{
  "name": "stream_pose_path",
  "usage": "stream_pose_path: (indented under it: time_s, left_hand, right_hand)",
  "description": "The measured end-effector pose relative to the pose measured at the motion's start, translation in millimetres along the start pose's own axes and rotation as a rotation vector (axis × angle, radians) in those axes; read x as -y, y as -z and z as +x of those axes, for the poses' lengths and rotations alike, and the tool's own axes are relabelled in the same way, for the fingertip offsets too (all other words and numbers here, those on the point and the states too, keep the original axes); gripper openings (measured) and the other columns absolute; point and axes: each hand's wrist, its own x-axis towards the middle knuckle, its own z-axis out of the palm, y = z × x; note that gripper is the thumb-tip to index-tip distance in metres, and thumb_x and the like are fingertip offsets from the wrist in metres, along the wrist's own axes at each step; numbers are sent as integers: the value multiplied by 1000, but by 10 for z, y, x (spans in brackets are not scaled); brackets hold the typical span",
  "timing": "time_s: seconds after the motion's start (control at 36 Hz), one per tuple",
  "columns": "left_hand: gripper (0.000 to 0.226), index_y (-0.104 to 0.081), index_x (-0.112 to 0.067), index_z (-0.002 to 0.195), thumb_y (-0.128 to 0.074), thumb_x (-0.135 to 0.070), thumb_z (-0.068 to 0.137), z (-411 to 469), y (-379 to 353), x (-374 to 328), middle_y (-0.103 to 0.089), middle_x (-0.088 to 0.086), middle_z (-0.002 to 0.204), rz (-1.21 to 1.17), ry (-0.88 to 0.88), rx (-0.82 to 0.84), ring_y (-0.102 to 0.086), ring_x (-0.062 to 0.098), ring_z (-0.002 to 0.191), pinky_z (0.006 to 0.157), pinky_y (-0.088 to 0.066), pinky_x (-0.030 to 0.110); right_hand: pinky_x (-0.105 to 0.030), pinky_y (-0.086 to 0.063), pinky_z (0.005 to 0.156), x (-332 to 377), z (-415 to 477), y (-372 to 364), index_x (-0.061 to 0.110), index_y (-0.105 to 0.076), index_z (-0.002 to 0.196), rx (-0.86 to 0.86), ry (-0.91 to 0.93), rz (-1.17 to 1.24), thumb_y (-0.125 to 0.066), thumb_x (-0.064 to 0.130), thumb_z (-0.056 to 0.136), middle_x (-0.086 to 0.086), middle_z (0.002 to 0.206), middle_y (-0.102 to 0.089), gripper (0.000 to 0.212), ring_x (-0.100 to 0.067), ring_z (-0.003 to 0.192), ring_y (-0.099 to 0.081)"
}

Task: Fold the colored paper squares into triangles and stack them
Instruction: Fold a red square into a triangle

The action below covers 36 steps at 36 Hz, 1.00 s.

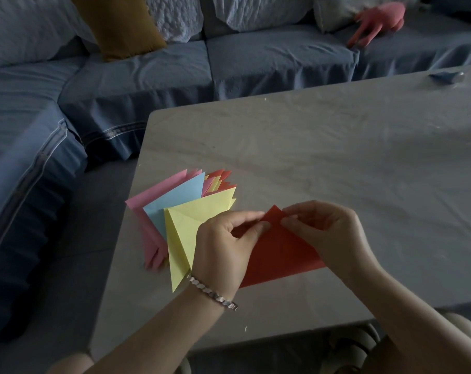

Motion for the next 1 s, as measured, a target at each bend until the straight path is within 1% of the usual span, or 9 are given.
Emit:
stream_pose_path:
  time_s: [0.06,0.14,0.22,0.39,0.53,0.69,0.81,0.94,1.0]
  left_hand:
    - [16,-75,-16,87,-76,-16,71,3,3,4,-72,-7,83,1,-29,-7,-62,0,84,71,-47,7]
    - [20,-75,-15,88,-71,-21,69,13,5,-10,-67,-15,82,16,-93,-28,-62,-1,82,71,-45,4]
    - [21,-74,-13,89,-70,-17,69,15,5,-22,-64,-16,82,37,-154,-43,-62,0,81,70,-46,5]
    - [23,-73,-10,92,-69,-12,70,23,21,-26,-62,-13,84,84,-229,-27,-60,2,85,71,-45,2]
    - [24,-73,-8,95,-67,-10,72,16,25,-15,-68,-5,83,93,-244,-17,-59,2,83,74,-43,0]
    - [23,-72,-7,95,-66,-7,73,4,30,-24,-62,-11,84,85,-254,1,-58,0,84,74,-43,1]
    - [22,-73,-8,93,-66,-7,72,10,34,-33,-62,-12,85,84,-253,-18,-59,1,85,74,-44,2]
    - [23,-73,-12,93,-66,-9,72,12,39,-47,-62,-16,86,29,-191,3,-56,-15,83,75,-40,-2]
    - [24,-73,-15,94,-65,-14,72,12,51,-54,-63,-16,86,-4,-154,16,-59,-9,84,75,-42,0]
  right_hand:
    - [-10,-44,54,5,-7,-2,29,-70,70,-9,4,2,-75,7,71,14,60,-67,22,3,55,-58]
    - [-19,-51,60,10,-20,-6,34,-70,71,-39,11,-2,-74,12,73,10,70,-70,22,-5,63,-64]
    - [-22,-53,64,23,-29,-17,35,-70,73,-57,16,-2,-72,12,75,10,74,-71,23,-8,67,-65]
    - [-17,-53,66,33,-43,-12,37,-71,73,-44,26,-1,-72,10,75,16,75,-71,26,-5,71,-66]
    - [-15,-52,66,63,-46,-22,30,-72,72,-34,10,61,-71,4,74,15,72,-71,26,-2,68,-66]
    - [-9,-48,65,71,-44,-15,29,-72,72,-1,16,75,-70,2,74,17,72,-71,27,2,69,-65]
    - [-9,-49,65,73,-49,-22,35,-72,70,-9,5,96,-71,5,74,16,73,-72,30,0,71,-66]
    - [-6,-45,61,105,-27,-32,25,-71,69,-27,-2,108,-72,0,72,18,64,-69,25,5,64,-63]
    - [-5,-44,58,112,-28,-32,24,-70,68,-36,-6,118,-73,0,71,18,61,-68,24,6,60,-62]
